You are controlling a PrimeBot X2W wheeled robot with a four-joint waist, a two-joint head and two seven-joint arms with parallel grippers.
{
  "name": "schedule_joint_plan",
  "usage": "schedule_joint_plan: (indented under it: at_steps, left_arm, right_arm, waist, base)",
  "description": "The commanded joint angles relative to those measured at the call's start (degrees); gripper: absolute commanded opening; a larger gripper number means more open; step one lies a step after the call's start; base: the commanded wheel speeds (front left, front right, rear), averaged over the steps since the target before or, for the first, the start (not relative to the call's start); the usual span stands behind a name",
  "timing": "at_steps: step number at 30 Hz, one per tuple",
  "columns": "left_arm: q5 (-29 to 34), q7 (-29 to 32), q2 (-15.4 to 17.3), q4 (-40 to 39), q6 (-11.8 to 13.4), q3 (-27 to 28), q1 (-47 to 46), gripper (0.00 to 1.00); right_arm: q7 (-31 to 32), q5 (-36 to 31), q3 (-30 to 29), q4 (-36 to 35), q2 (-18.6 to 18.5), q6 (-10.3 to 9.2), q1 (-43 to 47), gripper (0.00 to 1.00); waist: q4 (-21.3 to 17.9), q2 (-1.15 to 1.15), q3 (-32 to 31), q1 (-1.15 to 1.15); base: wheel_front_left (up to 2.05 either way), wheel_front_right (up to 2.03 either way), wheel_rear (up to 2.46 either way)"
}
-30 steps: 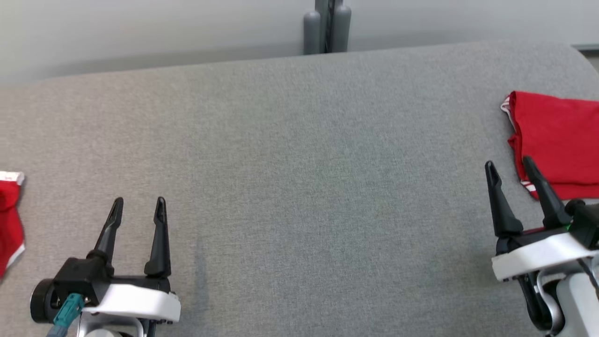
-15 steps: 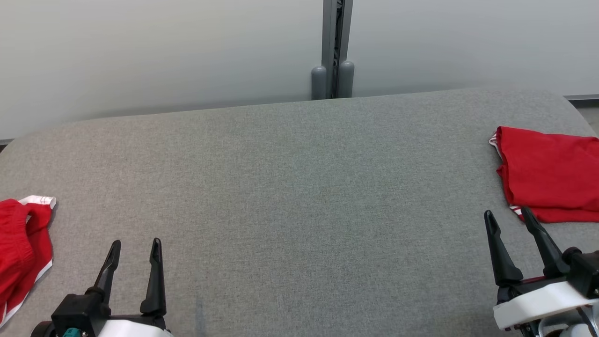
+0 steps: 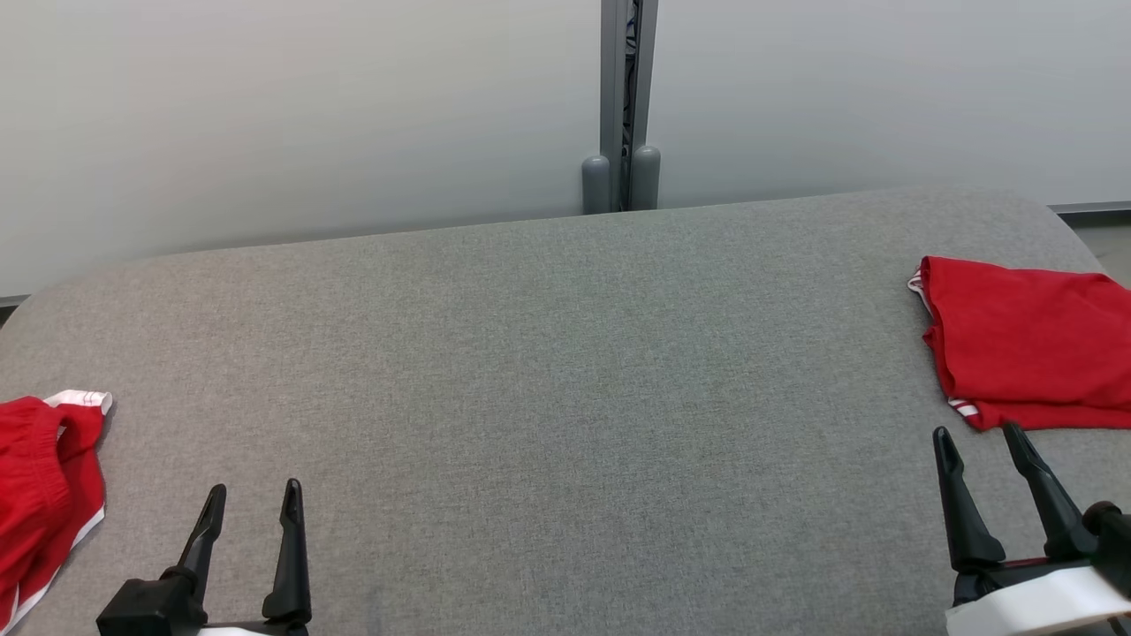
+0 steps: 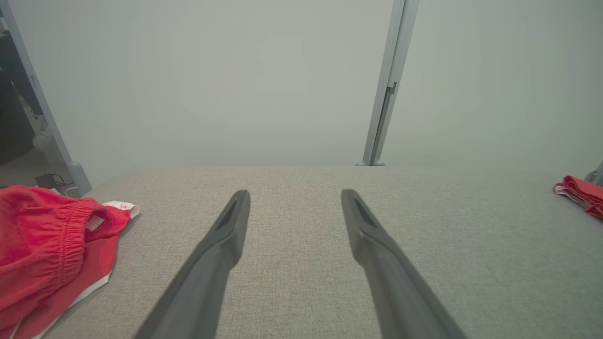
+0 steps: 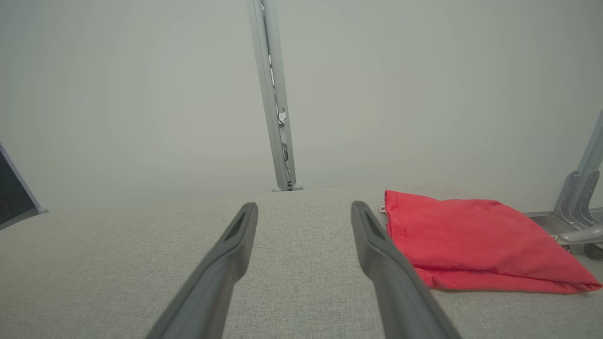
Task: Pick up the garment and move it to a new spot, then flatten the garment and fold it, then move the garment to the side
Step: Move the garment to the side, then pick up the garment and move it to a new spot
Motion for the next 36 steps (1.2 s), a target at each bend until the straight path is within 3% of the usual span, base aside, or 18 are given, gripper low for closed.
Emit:
schedule_joint_plan:
  at_steps: [1,22,28,36]
  left_arm:
    - [-0.18,-0.09,0.46,-0.29,0.26,0.24,0.32,1.0]
    - [-0.59,-0.47,0.4,0.08,0.32,0.16,-1.52,1.0]
    - [-0.91,-1.31,-0.73,-0.16,0.51,1.2,-3.56,1.0]
    - [-0.43,-2.27,-2.45,0.08,-0.57,2.79,-5.53,1.0]
  right_arm:
    - [0.46,-0.54,-0.6,-0.88,-0.03,0.02,0.58,1.0]
    - [1.13,-0.39,-1.55,-2.46,0.12,0.02,1.33,1.0]
    - [1.17,-0.04,-1.8,-3.35,0.02,0.02,1.36,1.0]
    - [1.36,-0.23,-2.1,-4.43,0.17,0.02,1.33,1.0]
  waist:
    - [0.02,0.0,0.01,0.0]
    - [1.15,0.0,1.05,0.0]
    - [5.31,0.0,2.15,0.0]
    - [14.8,0.0,3.08,0.0]
  base:
    - [0.0,0.0,0.0]
    - [0.0,0.0,0.0]
    - [0.0,0.0,0.0]
    - [0.0,0.0,0.0]
